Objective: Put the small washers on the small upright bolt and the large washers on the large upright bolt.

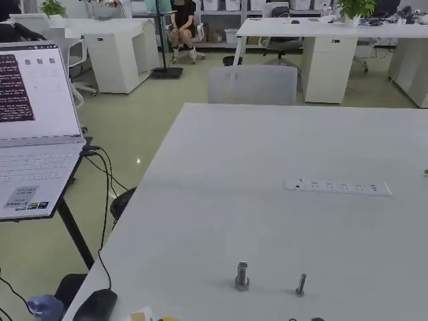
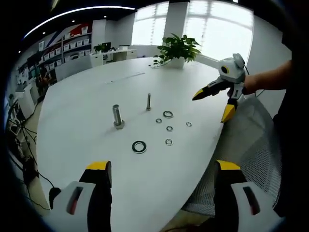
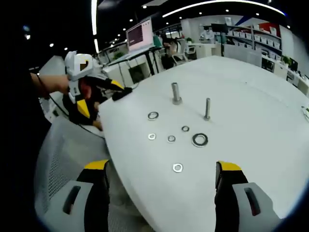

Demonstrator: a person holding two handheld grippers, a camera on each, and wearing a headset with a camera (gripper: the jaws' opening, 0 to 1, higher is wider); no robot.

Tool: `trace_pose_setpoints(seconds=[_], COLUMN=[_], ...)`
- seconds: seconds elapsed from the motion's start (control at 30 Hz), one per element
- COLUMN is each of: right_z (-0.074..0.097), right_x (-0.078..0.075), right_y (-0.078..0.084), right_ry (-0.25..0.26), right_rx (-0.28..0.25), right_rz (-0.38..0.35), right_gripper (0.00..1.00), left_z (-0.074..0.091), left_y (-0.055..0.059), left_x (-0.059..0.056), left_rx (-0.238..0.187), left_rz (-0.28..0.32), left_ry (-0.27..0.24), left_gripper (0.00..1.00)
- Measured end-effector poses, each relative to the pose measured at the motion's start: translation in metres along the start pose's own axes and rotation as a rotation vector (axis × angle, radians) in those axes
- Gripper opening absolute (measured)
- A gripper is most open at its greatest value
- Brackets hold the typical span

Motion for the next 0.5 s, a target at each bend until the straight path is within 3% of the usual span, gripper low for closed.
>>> trace_pose_setpoints(seconds=[0.5], right_z=[-0.0003], right_x=[-0.0071], right_y=[-0.0058], right_ry=[0.003], right_rx=[0.012], right_rz=[0.023], right_gripper=[0.91], left_z=[0.0025], left_y=[0.0008], left_x=[0.0036], left_rx=[0.012], left_rz=[-0.018], left_ry=[-0.014], left_gripper=[0.88])
Point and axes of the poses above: the centre of the closed fingertips' face, and the gripper's own axes: z roughly backward along the fingers, x roughly to its left, y roughly out of its underside, the point moved 9 cm from there along z, roughly backward along the fingers, and after that the axes turned 4 degrees about -y, right-handed, at the moved point
